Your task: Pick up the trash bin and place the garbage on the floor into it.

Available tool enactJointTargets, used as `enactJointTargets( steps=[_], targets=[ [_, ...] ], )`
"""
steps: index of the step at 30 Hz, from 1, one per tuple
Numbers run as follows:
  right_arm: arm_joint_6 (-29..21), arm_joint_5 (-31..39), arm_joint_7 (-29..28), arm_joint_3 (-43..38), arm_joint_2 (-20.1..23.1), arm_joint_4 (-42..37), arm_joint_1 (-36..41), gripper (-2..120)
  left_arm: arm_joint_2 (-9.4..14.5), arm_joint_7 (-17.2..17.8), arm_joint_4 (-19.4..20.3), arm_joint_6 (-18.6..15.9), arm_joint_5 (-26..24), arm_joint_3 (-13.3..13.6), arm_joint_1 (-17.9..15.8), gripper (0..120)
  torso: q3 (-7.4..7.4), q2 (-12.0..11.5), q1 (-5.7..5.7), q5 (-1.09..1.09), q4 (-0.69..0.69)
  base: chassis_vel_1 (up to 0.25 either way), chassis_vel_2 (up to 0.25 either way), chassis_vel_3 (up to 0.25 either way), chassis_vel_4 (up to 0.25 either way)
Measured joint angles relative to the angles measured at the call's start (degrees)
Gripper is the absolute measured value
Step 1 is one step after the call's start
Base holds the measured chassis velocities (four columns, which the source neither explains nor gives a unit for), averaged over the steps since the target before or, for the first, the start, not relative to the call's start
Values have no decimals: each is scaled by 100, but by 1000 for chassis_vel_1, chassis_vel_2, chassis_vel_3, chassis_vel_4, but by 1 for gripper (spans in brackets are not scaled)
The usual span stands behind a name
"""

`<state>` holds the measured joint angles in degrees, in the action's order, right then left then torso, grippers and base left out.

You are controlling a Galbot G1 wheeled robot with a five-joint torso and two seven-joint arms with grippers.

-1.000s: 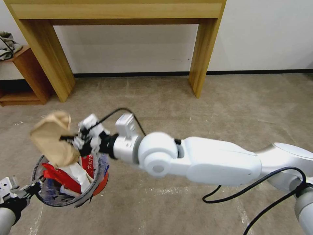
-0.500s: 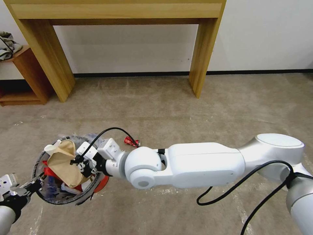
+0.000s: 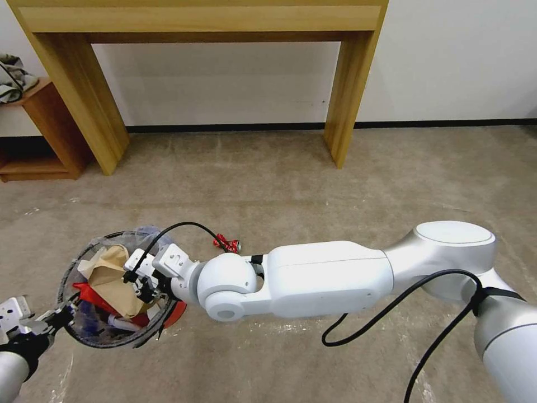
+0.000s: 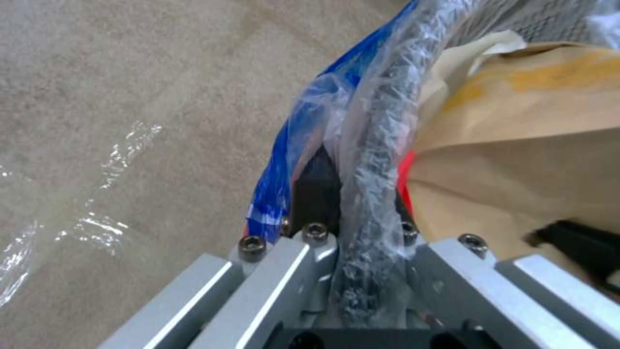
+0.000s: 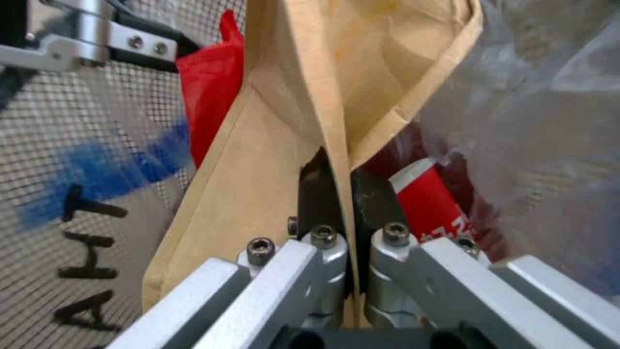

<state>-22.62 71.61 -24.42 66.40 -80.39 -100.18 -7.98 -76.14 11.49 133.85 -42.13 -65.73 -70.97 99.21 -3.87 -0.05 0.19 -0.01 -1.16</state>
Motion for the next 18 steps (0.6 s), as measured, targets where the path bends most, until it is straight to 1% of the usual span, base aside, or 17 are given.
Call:
enactJointTargets(
  steps=[8,18],
  targets=[
    [-57,-48,-47,73,-171,252,14,0,-1,-22,-58,0,16,36,-51,1,0,0,0,0,0,0,0,0,0],
    [-121,-59,-118,145,-222,295,36,0,33,-31,-118,0,19,52,-96,1,0,0,0,0,0,0,0,0,0]
  ],
)
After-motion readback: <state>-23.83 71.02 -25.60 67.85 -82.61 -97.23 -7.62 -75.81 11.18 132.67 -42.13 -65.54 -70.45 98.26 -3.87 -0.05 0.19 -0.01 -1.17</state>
